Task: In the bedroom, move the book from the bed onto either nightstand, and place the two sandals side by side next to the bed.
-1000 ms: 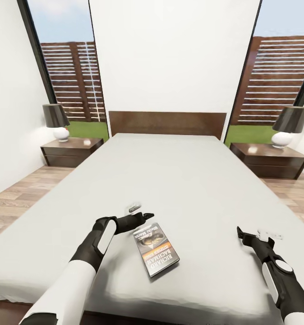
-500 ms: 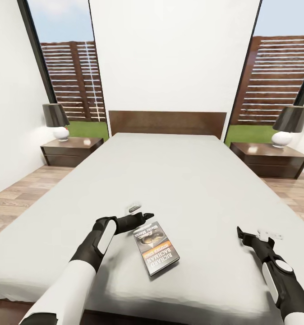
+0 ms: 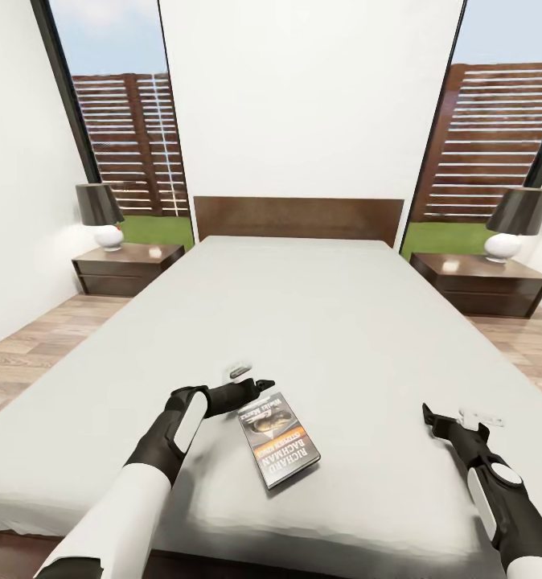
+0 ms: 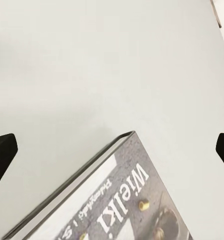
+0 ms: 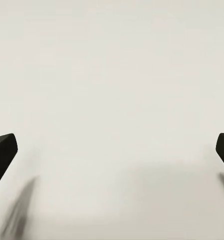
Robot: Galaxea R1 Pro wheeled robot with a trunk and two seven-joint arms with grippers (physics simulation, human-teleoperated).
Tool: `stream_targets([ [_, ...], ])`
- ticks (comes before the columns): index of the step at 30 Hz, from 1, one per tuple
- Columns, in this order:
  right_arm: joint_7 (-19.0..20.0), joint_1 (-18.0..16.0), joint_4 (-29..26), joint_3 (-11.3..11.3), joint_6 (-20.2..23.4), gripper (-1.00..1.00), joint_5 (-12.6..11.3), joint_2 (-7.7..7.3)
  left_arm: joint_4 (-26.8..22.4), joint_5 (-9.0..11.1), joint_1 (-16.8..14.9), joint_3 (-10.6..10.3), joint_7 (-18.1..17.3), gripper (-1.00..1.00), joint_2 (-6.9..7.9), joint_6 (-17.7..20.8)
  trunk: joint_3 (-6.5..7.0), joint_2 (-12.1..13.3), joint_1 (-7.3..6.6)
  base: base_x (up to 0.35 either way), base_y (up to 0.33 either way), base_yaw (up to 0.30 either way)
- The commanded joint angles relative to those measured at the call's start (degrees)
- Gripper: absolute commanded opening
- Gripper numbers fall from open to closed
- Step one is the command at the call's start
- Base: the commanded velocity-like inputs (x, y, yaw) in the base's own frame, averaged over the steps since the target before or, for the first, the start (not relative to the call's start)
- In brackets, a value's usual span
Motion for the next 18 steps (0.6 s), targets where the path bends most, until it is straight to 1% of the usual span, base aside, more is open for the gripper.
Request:
stream_targets([
  [1,0.4,0.0,0.0,-0.2,-0.1,1.00,0.0,0.03,0.0,0.1,0.0,0.3,-0.1,1.00,-0.07,0.4,-0.05,0.0,-0.01,0.000,0.000,0.000],
  [11,0.4,0.0,0.1,-0.2,-0.1,1.00,0.0,0.05,0.0,0.1,0.0,0.3,-0.1,1.00,-0.07,0.4,-0.05,0.0,-0.01,0.000,0.000,0.000],
  [15,0.4,0.0,0.1,-0.2,-0.1,1.00,0.0,0.06,0.0,0.1,0.0,0.3,-0.1,1.00,-0.07,0.4,-0.77,-1.6,0.87,0.000,0.000,0.000],
  [18,0.4,0.0,0.0,-0.2,-0.1,1.00,0.0,0.06,0.0,0.1,0.0,0.3,-0.2,1.00,-0.07,0.4,-0.77,-1.6,0.87,0.000,0.000,0.000],
])
